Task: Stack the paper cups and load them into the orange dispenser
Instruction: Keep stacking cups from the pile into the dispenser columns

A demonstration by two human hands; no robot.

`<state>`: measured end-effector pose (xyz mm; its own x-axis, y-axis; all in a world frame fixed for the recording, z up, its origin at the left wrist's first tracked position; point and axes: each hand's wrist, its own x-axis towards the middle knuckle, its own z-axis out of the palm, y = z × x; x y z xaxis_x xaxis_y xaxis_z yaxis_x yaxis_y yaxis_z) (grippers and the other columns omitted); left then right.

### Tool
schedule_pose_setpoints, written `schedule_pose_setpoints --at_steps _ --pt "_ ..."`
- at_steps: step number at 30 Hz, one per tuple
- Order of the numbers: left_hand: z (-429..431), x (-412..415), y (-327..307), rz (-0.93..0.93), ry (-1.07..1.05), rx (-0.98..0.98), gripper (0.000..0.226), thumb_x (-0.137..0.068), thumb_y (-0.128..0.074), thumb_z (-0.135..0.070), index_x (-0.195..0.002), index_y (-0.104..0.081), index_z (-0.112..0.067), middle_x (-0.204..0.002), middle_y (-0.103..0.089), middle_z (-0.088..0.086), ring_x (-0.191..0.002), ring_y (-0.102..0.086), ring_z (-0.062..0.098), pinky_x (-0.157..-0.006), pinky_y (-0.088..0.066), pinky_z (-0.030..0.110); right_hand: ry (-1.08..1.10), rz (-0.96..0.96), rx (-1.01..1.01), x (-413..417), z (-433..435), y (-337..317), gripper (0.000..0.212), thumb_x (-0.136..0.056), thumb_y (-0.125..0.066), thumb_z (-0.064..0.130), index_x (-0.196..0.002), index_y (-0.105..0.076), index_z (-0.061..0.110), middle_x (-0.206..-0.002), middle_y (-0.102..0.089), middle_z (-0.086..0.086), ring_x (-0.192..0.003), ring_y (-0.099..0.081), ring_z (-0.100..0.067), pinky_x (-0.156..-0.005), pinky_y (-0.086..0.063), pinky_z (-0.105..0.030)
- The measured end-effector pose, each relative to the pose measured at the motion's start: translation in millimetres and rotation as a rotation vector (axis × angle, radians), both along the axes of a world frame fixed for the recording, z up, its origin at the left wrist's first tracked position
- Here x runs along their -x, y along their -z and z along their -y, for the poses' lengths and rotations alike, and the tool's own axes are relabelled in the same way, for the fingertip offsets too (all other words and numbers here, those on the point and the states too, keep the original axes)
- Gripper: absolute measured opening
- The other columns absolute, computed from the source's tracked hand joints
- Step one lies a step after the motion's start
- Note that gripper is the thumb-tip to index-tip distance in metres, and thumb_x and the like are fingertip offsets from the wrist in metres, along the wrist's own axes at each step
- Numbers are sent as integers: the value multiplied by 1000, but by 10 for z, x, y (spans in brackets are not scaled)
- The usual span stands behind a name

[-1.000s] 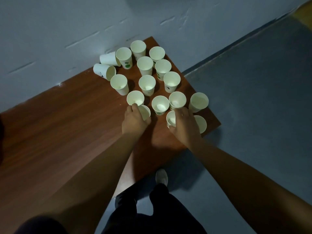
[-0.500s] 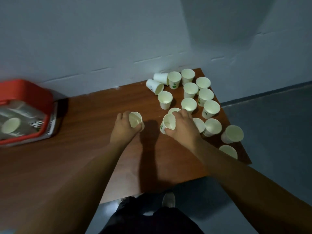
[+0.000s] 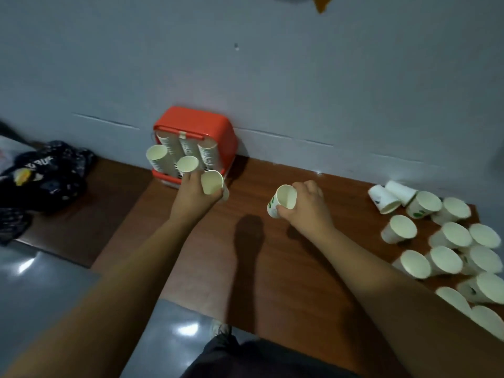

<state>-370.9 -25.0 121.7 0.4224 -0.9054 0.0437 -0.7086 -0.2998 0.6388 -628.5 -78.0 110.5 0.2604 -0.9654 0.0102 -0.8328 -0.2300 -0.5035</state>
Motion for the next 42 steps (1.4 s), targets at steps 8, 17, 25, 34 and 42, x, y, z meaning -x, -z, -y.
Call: schedule_pose_setpoints --at_steps 8,17,25,34,42 --pt "528 -1428 151 -103 -72 -33 64 -80 -79 -33 -133 -52 -9 -131 -46 14 -109 -51 24 -89 -41 31 -31 7 26 -1422 466 -12 67 -75 -75 46 -130 -52 13 -125 -48 -5 -118 -45 -23 -96 -45 -36" --pt "1353 -1933 646 -90 130 -85 68 -80 -79 -27 -139 -49 -7 -140 -43 16 -123 -50 34 -102 -39 38 37 10 15 -2175 940 85 62 -77 -74 44 -127 -52 15 -123 -48 -3 -115 -45 -20 -97 -46 -37" --pt "1472 -2015 1288 -124 264 -128 77 -79 -81 -26 -145 -46 -4 -147 -46 15 -134 -45 32 -113 -33 38 -10 156 -4 -2598 1141 255 57 -77 -76 32 -126 -53 15 -121 -48 0 -112 -48 -18 -97 -44 -33" --pt "1301 -2303 1550 -386 274 -43 65 -80 -71 -6 -139 -48 -21 -131 -62 -3 -121 -59 14 -100 -51 47 -206 118 76 -3200 1314 592 61 -78 -75 33 -129 -54 8 -131 -52 -6 -123 -49 -23 -106 -39 -37" --pt "1121 -2355 1502 -684 250 -83 64 -87 -72 0 -144 -46 -13 -136 -57 1 -121 -56 5 -90 -49 14 -262 40 -125 -3283 1333 981 66 -86 -67 18 -145 -40 8 -148 -44 -9 -136 -41 -23 -111 -31 -30"
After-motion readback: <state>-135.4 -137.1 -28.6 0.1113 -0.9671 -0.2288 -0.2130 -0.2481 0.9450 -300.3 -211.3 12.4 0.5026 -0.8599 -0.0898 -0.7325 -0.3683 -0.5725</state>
